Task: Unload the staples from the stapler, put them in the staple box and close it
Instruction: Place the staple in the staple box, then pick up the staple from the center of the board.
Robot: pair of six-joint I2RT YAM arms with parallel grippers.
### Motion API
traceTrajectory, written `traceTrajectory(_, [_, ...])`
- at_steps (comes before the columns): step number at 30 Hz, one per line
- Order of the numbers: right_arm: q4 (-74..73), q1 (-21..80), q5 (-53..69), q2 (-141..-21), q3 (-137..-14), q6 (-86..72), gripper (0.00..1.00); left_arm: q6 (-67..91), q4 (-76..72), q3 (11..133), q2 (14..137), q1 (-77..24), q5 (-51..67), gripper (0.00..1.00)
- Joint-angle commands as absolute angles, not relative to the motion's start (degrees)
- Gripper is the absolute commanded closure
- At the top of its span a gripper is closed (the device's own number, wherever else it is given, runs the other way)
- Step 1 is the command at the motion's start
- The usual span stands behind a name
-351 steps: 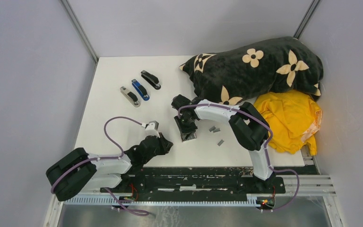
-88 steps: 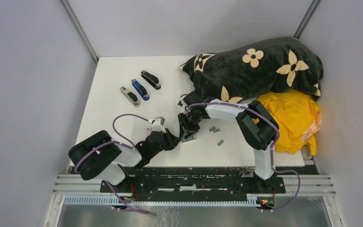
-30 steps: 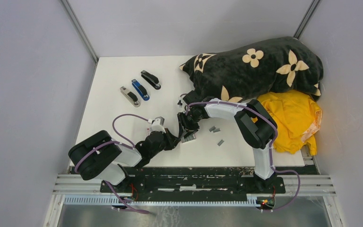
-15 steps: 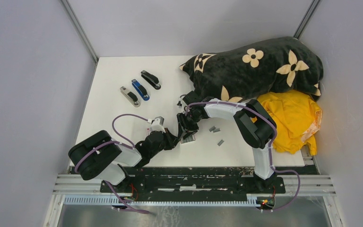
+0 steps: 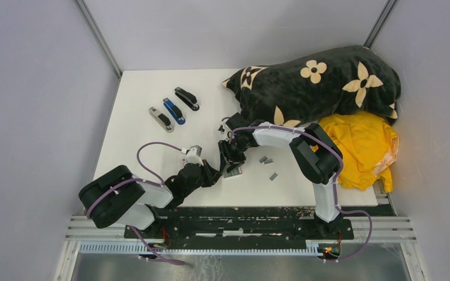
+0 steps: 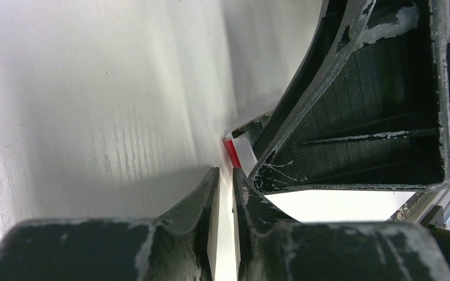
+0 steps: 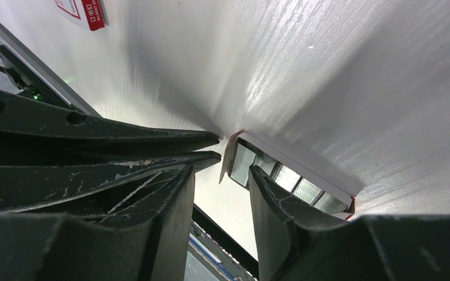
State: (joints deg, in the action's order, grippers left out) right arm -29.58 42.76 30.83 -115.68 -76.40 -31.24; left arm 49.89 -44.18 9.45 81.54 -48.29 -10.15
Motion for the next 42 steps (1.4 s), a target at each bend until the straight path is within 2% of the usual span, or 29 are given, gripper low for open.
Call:
traceTrajectory(1, [-28.3,43.1,30.7,-113.1,-78.3,-30.0,0.54,51.0,-43.3,8.8,79.3,-48.3,-10.8,0.79])
traceTrajectory(12, [-27.5,43.1,32.3,-106.5,-76.4,-27.3,0.50,50.2,-37.6,7.3,68.7,-48.3,-11.3,0.78])
traceTrajectory(15, [-26.0,42.8,38.5,-103.9,-75.3,-22.9,0.46,48.9,-34.3,6.8,62.8,-48.3,-11.1,0.77])
traceTrajectory(18, [-26.7,42.3,45.9,-99.0,-73.9,-11.4,0.41,46.4,-31.3,6.0,55.4,-48.3,-10.5,0.73])
traceTrajectory(20, [-30.7,41.7,47.5,-94.7,-73.1,-1.9,0.40,45.3,-31.4,4.8,50.4,-48.3,-9.5,0.59])
traceTrajectory(24, [-38.3,39.6,49.5,-85.1,-70.1,16.6,0.28,43.4,-35.8,1.9,42.5,-48.3,-5.2,0.28])
traceTrajectory(27, [-43.0,36.6,52.7,-78.6,-65.8,31.2,0.12,41.8,-40.6,1.1,40.1,-48.3,0.6,0.16])
traceTrajectory(31, [-47.0,31.0,49.5,-71.4,-63.2,35.7,0.02,40.5,-41.9,6.0,44.5,-48.8,8.7,0.14])
traceTrajectory(33, [-48.0,26.0,50.8,-68.7,-63.7,35.1,0.02,38.9,-42.2,9.3,49.0,-51.7,8.2,0.15])
traceTrajectory(37, [-46.2,17.7,51.1,-65.0,-63.6,29.2,0.02,31.3,-30.9,22.0,60.9,-64.6,-6.1,0.15])
traceTrajectory(42, [-40.7,9.2,47.3,-64.2,-63.0,18.1,0.03,31.9,-19.1,37.4,78.5,-68.6,-15.2,0.22])
